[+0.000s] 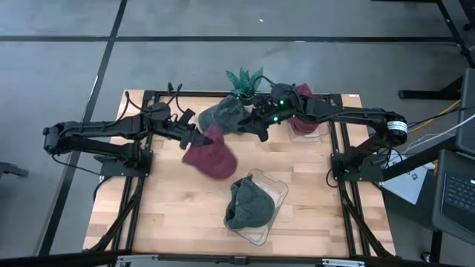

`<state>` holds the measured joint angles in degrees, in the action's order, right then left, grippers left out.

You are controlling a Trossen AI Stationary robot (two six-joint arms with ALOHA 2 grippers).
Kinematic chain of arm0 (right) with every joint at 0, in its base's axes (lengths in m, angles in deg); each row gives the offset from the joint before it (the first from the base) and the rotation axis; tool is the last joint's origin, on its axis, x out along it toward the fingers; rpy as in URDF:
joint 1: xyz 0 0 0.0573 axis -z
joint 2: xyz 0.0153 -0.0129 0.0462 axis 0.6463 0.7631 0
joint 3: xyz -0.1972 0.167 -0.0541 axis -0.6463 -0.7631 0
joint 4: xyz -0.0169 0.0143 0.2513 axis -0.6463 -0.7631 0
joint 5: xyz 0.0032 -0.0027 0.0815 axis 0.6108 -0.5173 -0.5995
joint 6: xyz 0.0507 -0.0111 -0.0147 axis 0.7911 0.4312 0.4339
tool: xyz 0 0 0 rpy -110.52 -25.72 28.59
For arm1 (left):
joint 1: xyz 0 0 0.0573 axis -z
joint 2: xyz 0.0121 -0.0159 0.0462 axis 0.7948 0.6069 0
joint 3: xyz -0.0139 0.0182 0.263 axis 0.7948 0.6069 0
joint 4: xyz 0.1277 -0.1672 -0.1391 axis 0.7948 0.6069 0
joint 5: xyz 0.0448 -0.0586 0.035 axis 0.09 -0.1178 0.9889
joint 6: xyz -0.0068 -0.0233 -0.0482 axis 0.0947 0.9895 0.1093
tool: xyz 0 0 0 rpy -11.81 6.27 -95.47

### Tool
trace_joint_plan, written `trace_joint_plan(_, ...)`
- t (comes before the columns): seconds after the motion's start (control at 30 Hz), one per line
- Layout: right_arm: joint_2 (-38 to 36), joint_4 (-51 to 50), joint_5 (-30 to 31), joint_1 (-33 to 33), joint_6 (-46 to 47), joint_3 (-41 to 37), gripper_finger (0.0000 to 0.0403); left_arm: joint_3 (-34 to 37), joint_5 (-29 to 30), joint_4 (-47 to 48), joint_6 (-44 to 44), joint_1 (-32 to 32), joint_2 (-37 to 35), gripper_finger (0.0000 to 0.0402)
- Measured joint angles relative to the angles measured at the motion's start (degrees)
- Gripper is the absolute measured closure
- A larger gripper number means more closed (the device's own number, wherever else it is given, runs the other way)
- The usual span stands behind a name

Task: Pick & Place hat
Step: Put the red cap into the top transparent bin

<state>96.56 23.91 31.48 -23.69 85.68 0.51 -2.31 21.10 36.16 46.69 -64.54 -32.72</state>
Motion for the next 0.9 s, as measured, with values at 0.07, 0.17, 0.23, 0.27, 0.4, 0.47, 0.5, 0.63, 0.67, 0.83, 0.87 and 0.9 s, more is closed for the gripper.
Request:
trace_joint_plan(0.07,0.0,-0.13,4.64,-1.74,-2.88,0.0,0.0215,0.0,0.9,-0.2,1.63,-0.97,0.01,0.0397)
trace_joint_plan(0.17,0.0,0.02,12.34,-4.68,-7.47,0.0,0.0215,0.0,3.81,-0.39,4.02,-1.84,-0.03,0.0398)
trace_joint_plan(0.23,0.0,0.02,17.57,-6.59,-10.87,0.0,0.0215,0.0,6.61,-0.62,5.17,-1.97,-0.02,0.0398)
trace_joint_plan(0.27,0.0,0.01,20.26,-7.49,-12.64,0.0,0.0215,0.0,7.78,-0.69,5.65,-2.09,-0.02,0.0398)
trace_joint_plan(0.4,0.27,1.02,28.53,-10.37,-20.1,0.0,0.0214,0.0,11.45,-2.54,7.63,-2.18,0.9,0.0398)
trace_joint_plan(0.47,0.48,1.71,29.22,-10.98,-20.94,0.0,0.0214,0.0,11.66,-5.85,8.23,-2.16,2.29,0.0398)
trace_joint_plan(0.5,0.88,2.6,29.13,-10.98,-20.64,0.0,0.0214,-0.02,11.64,-8.21,8.55,-2.16,3.29,0.0398)
trace_joint_plan(0.63,1.7,2.78,29.18,-10.89,-17.3,0.04,0.0197,-0.02,11.11,-15.03,9.7,-2.14,7.53,0.0398)
trace_joint_plan(0.67,1.89,2.84,29.16,-10.76,-16.71,0.04,0.0189,-0.02,10.87,-16.15,10.23,-2.14,8.32,0.0398)
trace_joint_plan(0.83,2.49,3.19,29.16,-10.39,-15.76,0.04,0.0139,-0.02,9.91,-20.4,11.25,-2.14,11.16,0.0398)
trace_joint_plan(0.87,2.51,3.04,29.16,-10.39,-14.95,0.04,0.013,-0.02,9.91,-21.04,11.28,-2.14,11.44,0.0398)
trace_joint_plan(0.9,2.67,3.04,29.18,-10.39,-14.17,0.04,0.0122,-0.02,9.93,-21.74,11.25,-2.14,11.67,0.0398)
